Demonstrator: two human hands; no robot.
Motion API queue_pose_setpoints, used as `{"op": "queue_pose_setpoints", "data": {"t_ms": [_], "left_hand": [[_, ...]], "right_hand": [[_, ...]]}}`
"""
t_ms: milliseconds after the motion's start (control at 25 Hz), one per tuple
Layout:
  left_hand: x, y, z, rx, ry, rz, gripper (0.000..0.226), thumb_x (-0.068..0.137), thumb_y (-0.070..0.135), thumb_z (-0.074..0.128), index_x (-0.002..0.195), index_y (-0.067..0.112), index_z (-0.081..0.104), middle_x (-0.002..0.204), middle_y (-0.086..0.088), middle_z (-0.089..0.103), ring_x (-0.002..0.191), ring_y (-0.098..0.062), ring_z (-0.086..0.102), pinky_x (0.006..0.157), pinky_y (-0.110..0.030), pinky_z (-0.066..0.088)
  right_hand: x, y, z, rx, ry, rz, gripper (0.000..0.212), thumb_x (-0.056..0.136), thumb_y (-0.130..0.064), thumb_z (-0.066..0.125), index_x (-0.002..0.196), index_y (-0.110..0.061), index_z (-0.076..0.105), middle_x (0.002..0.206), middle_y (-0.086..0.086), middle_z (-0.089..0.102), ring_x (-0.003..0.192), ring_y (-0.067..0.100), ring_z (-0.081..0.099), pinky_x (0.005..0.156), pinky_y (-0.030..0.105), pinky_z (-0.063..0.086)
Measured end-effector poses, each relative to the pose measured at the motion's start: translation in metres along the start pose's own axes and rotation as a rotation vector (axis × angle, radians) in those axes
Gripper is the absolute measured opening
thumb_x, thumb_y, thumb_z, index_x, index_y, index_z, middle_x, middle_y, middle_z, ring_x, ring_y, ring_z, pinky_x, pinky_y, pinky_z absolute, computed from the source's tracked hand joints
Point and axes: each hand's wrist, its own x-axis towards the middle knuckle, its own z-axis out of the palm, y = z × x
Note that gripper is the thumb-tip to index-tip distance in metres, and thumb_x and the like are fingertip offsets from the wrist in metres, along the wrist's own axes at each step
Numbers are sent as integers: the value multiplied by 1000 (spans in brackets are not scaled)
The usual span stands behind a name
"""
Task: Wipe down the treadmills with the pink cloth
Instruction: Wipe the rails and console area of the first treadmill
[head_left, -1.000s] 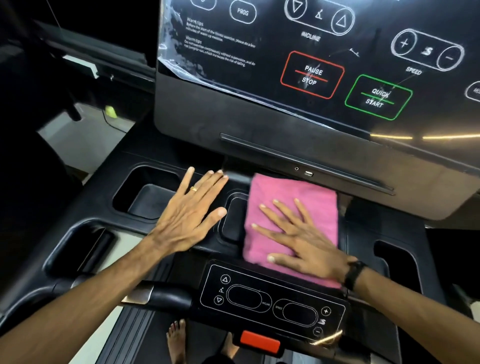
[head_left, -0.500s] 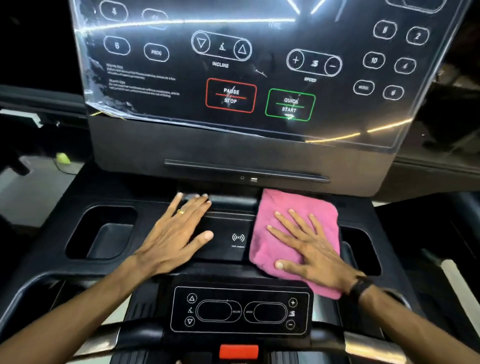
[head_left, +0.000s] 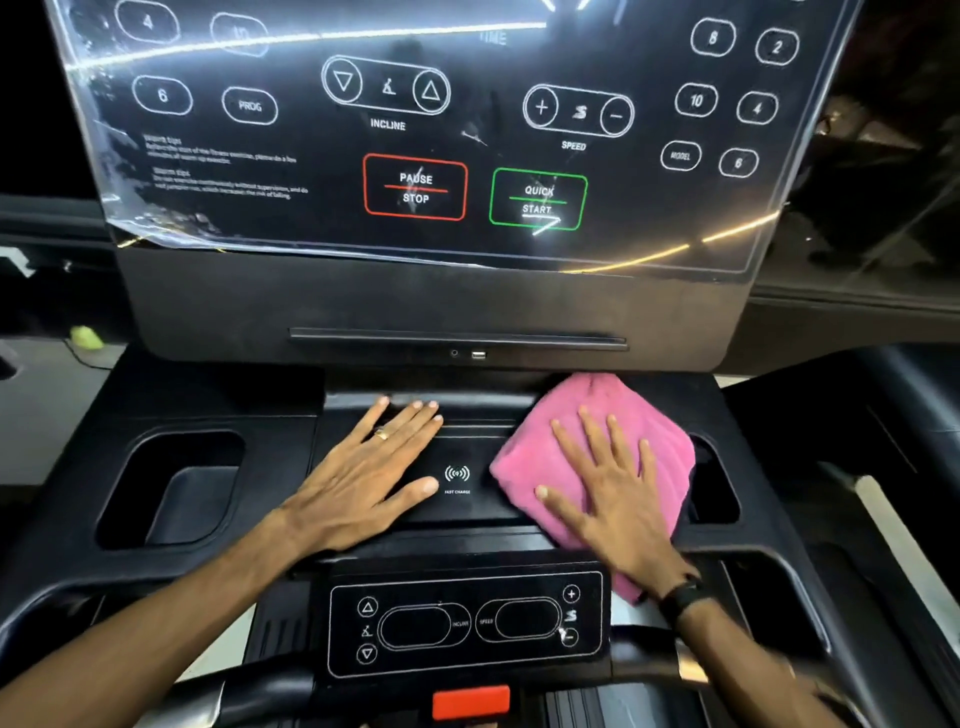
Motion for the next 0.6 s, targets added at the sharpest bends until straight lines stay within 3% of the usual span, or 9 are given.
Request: {"op": "queue_pose_setpoints", "data": {"t_ms": [120, 320, 440, 600], "left_hand": [[0, 0, 0, -11, -15, 1, 73, 102, 62, 9, 159, 16, 5, 167, 0, 0, 152, -6, -8, 124, -43, -1], [1, 0, -1, -28, -30, 20, 73, 102, 62, 10, 158, 17, 1, 166, 1, -4, 151, -6, -12, 123, -42, -2], [4, 0, -1, -29, -41, 45, 74, 102, 62, 12, 158, 17, -1, 166, 1, -5, 151, -6, -12, 124, -42, -3], [29, 8, 3, -18, -18, 117, 75, 102, 62, 19, 159, 16, 1, 167, 0, -3, 152, -8, -9, 124, -43, -2]], "right_hand": [[-29, 4, 7, -56, -2, 75, 78, 83, -86, 0, 153, -53, -9, 166, -14, -18, 153, 21, -19, 121, 55, -10], [46, 20, -11, 69, 8, 267, 98, 76, -85, 3, 160, -35, 3, 168, -3, -9, 154, 30, -8, 121, 61, -3], [32, 15, -5, 36, 33, 212, 99, 78, -86, -2, 161, -31, 2, 168, -1, -9, 154, 27, -11, 123, 55, -6], [-36, 3, 10, 16, 68, 104, 84, 87, -81, -4, 159, -37, 0, 167, -9, -13, 153, 20, -17, 124, 46, -10]]}}
